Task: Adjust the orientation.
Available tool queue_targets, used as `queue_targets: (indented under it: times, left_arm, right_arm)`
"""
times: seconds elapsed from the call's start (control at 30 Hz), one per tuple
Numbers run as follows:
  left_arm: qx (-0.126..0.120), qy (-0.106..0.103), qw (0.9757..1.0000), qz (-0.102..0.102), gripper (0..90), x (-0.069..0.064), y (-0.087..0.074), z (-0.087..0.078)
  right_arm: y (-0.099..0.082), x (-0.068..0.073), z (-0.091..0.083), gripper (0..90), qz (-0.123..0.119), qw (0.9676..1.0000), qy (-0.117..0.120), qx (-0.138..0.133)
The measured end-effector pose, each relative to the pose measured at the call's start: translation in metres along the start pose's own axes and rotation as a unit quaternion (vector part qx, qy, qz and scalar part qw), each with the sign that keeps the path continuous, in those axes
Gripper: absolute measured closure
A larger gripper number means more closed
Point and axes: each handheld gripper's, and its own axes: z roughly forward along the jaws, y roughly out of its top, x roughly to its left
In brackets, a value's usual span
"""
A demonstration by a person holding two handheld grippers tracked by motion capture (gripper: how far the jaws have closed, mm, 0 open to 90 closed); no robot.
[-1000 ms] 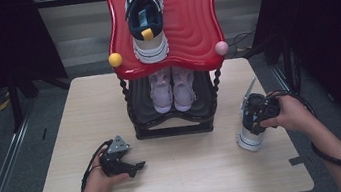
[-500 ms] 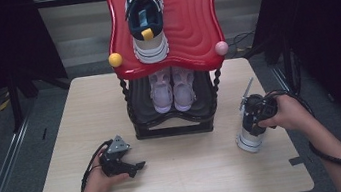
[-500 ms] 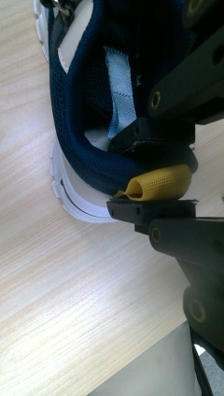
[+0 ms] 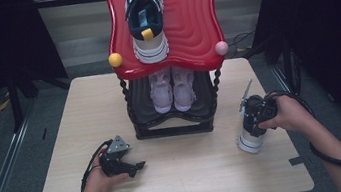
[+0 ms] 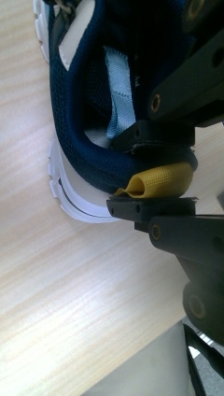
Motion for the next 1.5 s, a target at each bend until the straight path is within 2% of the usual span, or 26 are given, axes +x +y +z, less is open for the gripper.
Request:
queue_targets:
  times: [0.13,0.23,0.3,0.6,0.63,0.67,0.7,0.77,0.83,0.87,0.93,1.0,1.2,1.27,1.4,1.5]
  left_arm:
    - [0.0,0.001,1.0,0.001,10.4,0.0,0.0,0.0]
    - [0.001,0.001,1.0,0.002,10.4,-0.001,0.0,0.0]
    - [0.001,0.001,1.0,0.001,10.4,-0.001,0.0,0.0]
    - [-0.001,0.0,1.0,0.001,10.4,0.0,0.0,0.0]
    - [-0.001,-0.001,1.0,0.0,10.4,0.0,0.0,0.0]
    - [-0.001,-0.001,1.0,0.0,10.4,0.0,0.0,0.0]
    - [0.0,0.0,1.0,0.0,10.4,0.0,0.0,0.0]
    - [0.0,0.0,1.0,0.0,10.4,0.0,0.0,0.0]
    - [0.0,0.0,1.0,0.0,10.4,0.0,0.0,0.0]
    - [0.0,0.0,1.0,0.0,10.4,0.0,0.0,0.0]
    - [0.0,-0.001,1.0,0.001,10.4,0.0,0.0,0.0]
    - [-0.001,-0.001,1.0,0.001,10.4,0.0,0.0,0.0]
    - [-0.003,-0.003,1.0,-0.001,10.4,0.001,0.0,0.0]
    - [-0.003,-0.003,1.0,-0.001,10.4,0.001,0.0,0.0]
    - [-0.001,-0.001,1.0,0.0,10.4,0.001,0.0,0.0]
    - [-0.001,-0.002,1.0,-0.001,10.4,0.001,0.0,0.0]
  right_arm:
    - [-0.002,0.006,0.0,71.4,-0.003,1.0,0.006,-0.001]
    - [-0.003,0.005,0.0,70.8,-0.002,1.0,0.006,0.0]
    - [-0.002,0.004,0.0,70.4,0.008,0.9999,0.009,0.0]
    - [0.0,0.003,0.001,71.2,-0.005,0.9999,0.014,0.008]
    - [0.0,0.003,0.001,71.2,-0.013,0.9998,0.007,0.012]
    - [0.001,0.004,0.001,71.2,-0.01,0.9997,0.014,0.015]
    - [0.002,0.003,0.001,71.3,-0.019,0.9996,0.008,0.019]
    - [0.004,0.005,0.001,71.2,-0.018,0.9994,0.013,0.026]
    - [0.005,0.004,0.001,71.2,-0.026,0.9991,0.006,0.033]
    - [0.006,0.006,0.001,71.2,-0.018,0.9991,0.013,0.035]
    - [0.007,0.004,0.001,71.6,-0.034,0.9987,0.004,0.038]
    - [0.008,0.006,0.001,72.0,-0.027,0.9989,0.009,0.038]
    - [0.008,0.005,0.001,72.9,-0.036,0.9985,0.005,0.042]
    - [0.007,0.007,0.001,73.2,-0.03,0.9986,0.008,0.043]
    - [0.007,0.007,0.001,73.3,-0.035,0.9982,0.012,0.047]
    - [0.008,0.007,0.001,73.5,-0.044,0.9977,0.004,0.052]
